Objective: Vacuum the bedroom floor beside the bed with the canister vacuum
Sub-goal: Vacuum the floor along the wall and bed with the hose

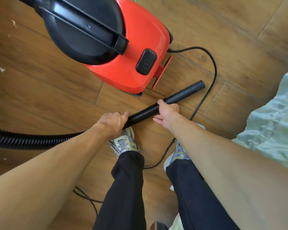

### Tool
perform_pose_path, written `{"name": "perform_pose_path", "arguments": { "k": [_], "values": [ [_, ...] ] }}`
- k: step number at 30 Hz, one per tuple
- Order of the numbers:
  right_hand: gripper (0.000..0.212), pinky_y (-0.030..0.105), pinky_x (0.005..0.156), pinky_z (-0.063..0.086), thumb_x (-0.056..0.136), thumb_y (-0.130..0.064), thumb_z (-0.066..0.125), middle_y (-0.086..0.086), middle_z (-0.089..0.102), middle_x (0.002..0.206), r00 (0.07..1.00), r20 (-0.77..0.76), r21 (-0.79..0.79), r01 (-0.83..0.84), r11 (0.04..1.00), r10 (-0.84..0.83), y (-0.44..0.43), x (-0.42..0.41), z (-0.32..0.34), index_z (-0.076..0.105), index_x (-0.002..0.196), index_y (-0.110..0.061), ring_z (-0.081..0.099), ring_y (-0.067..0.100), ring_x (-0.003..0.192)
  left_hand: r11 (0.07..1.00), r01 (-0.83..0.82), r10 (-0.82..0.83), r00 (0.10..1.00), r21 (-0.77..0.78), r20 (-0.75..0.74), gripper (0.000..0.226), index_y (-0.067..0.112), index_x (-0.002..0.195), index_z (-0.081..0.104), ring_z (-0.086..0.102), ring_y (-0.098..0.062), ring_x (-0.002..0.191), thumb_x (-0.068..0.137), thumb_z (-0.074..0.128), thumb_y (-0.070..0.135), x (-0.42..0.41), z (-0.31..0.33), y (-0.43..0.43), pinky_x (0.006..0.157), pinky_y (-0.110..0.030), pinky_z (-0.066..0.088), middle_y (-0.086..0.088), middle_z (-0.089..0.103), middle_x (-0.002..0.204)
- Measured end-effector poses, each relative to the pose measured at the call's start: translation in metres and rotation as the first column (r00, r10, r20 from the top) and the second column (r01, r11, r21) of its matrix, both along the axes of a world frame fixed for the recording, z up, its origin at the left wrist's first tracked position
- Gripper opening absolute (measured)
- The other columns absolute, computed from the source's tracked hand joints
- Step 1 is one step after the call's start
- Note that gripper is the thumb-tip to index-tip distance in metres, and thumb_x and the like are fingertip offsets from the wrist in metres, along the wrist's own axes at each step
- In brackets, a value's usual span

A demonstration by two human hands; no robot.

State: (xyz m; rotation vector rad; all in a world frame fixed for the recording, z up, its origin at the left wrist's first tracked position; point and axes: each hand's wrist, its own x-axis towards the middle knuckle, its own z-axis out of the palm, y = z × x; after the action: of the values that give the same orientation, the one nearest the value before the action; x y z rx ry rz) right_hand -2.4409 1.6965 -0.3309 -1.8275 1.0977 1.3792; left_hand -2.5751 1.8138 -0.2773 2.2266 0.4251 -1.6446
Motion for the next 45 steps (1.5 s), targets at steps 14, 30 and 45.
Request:
{"name": "perform_pose_path", "arguments": {
  "k": [14, 30, 45],
  "values": [
    [0.029, 0.042, 0.088, 0.055, 0.086, -0.020, 0.069, 0.000, 0.064, 0.101, 0.982, 0.191, 0.133, -0.037, 0.990, 0.011, 0.007, -0.002, 0.194, 0.048, 0.105, -0.027, 0.065, 0.021, 0.093, 0.992, -0.110, 0.108, 0.993, -0.060, -0.050, 0.051, 0.016, 0.141, 0.032, 0.065, -0.029, 0.105, 0.093, 0.052, 0.016, 0.002, 0.181, 0.009, 0.081, -0.038, 0.049, -0.009, 0.062, 0.114],
    [0.042, 0.029, 0.087, 0.051, 0.087, -0.015, 0.067, -0.017, 0.064, 0.102, 0.450, 0.783, 0.335, -0.887, 0.318, 0.430, 0.115, 0.044, 0.390, 0.048, 0.120, -0.031, 0.062, 0.004, 0.096, 0.516, -0.850, 0.779, 0.516, 0.103, 0.356, 0.055, 0.024, 0.138, 0.043, 0.054, -0.034, 0.115, 0.090, 0.055, 0.049, 0.025, 0.299, 0.008, 0.097, -0.045, 0.049, -0.011, 0.054, 0.121],
    [0.074, 0.024, 0.110, 0.039, 0.093, -0.011, 0.060, -0.006, 0.050, 0.145, -0.011, 0.845, 0.277, -0.845, -0.457, 0.534, 0.183, -0.066, 0.408, 0.025, 0.155, -0.032, 0.048, 0.006, 0.131, -0.387, -0.817, 0.894, -0.446, -0.428, 0.045, 0.030, 0.019, 0.107, 0.068, 0.067, -0.015, 0.102, 0.080, 0.078, 0.028, -0.079, 0.319, 0.016, 0.100, -0.038, 0.052, 0.002, 0.073, 0.104]
  ]
}}
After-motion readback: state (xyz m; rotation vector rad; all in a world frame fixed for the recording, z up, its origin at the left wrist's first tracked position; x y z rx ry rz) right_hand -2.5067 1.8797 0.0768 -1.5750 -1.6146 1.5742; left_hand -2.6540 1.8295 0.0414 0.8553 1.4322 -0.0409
